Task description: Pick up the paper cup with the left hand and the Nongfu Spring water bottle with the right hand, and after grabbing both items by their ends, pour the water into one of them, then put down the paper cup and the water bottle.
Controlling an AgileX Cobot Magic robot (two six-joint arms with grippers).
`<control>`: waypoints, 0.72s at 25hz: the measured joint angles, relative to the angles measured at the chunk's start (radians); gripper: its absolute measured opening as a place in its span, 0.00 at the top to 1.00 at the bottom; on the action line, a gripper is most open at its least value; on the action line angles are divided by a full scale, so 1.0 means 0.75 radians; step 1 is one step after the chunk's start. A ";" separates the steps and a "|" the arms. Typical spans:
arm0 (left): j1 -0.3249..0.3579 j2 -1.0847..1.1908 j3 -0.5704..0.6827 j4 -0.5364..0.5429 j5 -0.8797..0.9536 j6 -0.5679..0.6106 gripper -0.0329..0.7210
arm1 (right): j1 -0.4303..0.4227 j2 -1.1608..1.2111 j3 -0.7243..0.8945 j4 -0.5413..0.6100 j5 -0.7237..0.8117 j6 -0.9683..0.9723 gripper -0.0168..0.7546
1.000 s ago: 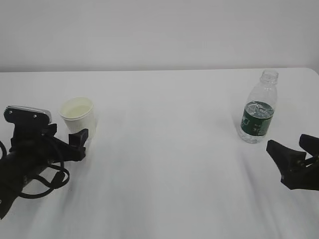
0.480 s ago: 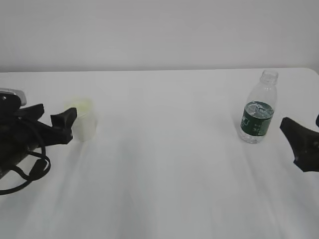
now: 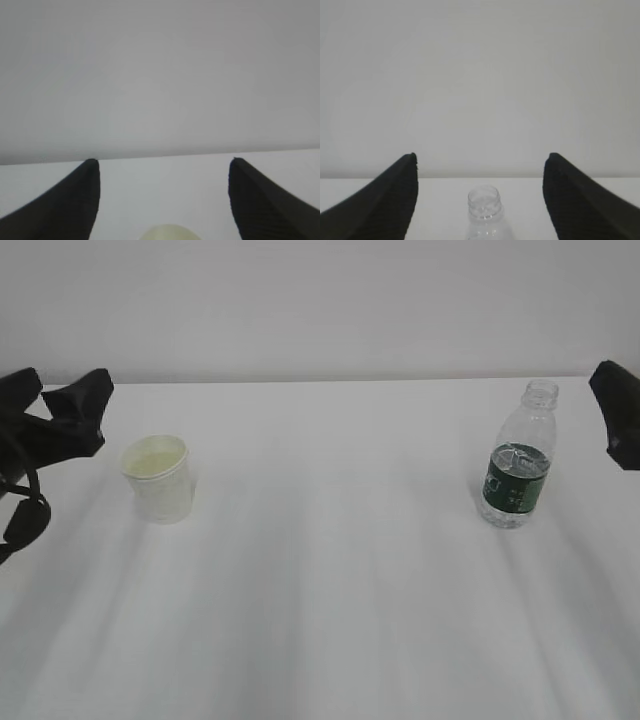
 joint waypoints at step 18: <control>0.000 -0.548 -0.017 -0.054 0.341 0.016 0.22 | 0.000 -0.453 -0.213 0.000 0.628 0.079 0.21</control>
